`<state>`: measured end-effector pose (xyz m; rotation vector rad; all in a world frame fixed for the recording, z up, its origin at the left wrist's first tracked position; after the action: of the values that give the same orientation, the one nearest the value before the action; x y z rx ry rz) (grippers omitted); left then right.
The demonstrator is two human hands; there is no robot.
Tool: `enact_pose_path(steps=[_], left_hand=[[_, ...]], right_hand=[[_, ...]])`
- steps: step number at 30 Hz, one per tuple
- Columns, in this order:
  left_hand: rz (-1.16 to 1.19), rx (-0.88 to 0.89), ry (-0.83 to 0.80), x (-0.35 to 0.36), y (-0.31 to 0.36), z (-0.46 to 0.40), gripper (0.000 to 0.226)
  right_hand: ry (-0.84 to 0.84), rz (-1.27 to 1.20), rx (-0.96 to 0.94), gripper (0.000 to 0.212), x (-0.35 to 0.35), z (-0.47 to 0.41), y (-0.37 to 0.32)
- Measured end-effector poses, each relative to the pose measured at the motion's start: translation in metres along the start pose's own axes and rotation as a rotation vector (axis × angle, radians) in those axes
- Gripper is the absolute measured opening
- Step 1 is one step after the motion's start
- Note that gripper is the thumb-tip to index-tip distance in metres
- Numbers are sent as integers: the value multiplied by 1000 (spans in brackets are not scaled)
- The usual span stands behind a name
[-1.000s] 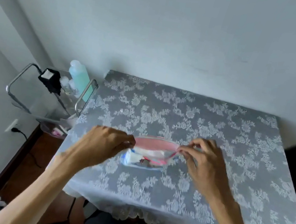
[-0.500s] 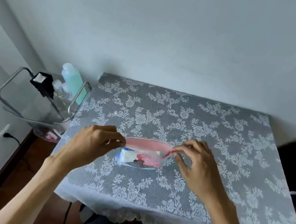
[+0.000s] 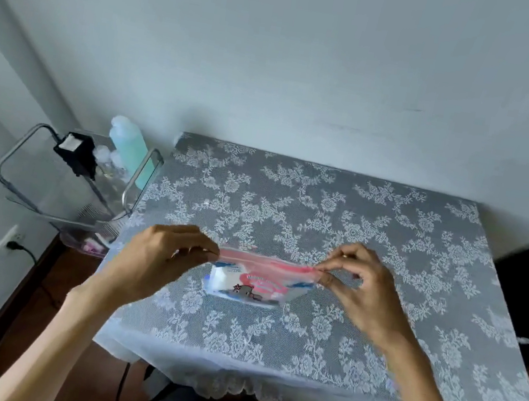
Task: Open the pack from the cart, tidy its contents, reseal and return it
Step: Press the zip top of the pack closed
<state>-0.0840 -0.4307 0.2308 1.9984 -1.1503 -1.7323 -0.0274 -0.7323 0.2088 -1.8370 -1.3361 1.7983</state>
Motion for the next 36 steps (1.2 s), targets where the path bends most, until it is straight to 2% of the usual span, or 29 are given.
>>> enact_pose_path(steps=[2, 5, 9, 11, 14, 17, 20, 22, 25, 29, 31, 36], left_hand=[[14, 12, -13, 0, 5, 1, 24], [-97, 51, -1, 2, 8, -1, 25], [-225, 55, 49, 11, 6, 12, 25], [-246, 39, 4, 21, 2, 16, 22], [-257, 25, -37, 34, -9, 19, 16], [-214, -24, -81, 41, -19, 19, 13], [-230, -45, -28, 43, -28, 14, 13], [-228, -38, -43, 47, -27, 13, 12], [-202, -78, -27, 53, -34, 11, 15], [-103, -102, -19, 61, -48, 12, 18], [-34, -150, 15, 66, -57, 12, 21], [66, -204, 27, 86, -66, 15, 11]], right_hand=[[8, 30, -17, 23, 2, 2, -2], [-36, 187, -19, 28, 6, 0, -8], [-6, 385, -84, 23, 11, 6, -8], [-58, 480, -44, 23, 17, 10, -4], [-20, 538, -75, 24, 23, 13, 0], [-66, 616, -7, 26, 31, 22, 10], [10, 621, 4, 25, 30, 21, 16], [-47, 596, 25, 21, 36, 25, 19], [-21, 418, 83, 15, 36, 21, 28], [-126, 287, 126, 9, 45, 20, 45], [-110, 231, 117, 8, 48, 18, 51], [-145, 198, 187, 10, 61, 14, 64]])
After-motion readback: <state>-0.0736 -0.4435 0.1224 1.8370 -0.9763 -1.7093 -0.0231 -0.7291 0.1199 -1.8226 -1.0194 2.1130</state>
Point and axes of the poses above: each hand's wrist, its own z-axis away from the middle knuckle, its own x-axis out of the palm, y = z × x, the point moved 4 cm from there along -z, towards the middle knuckle, and after that the axes turned 5 degrees about z, right-handed, at the moved point
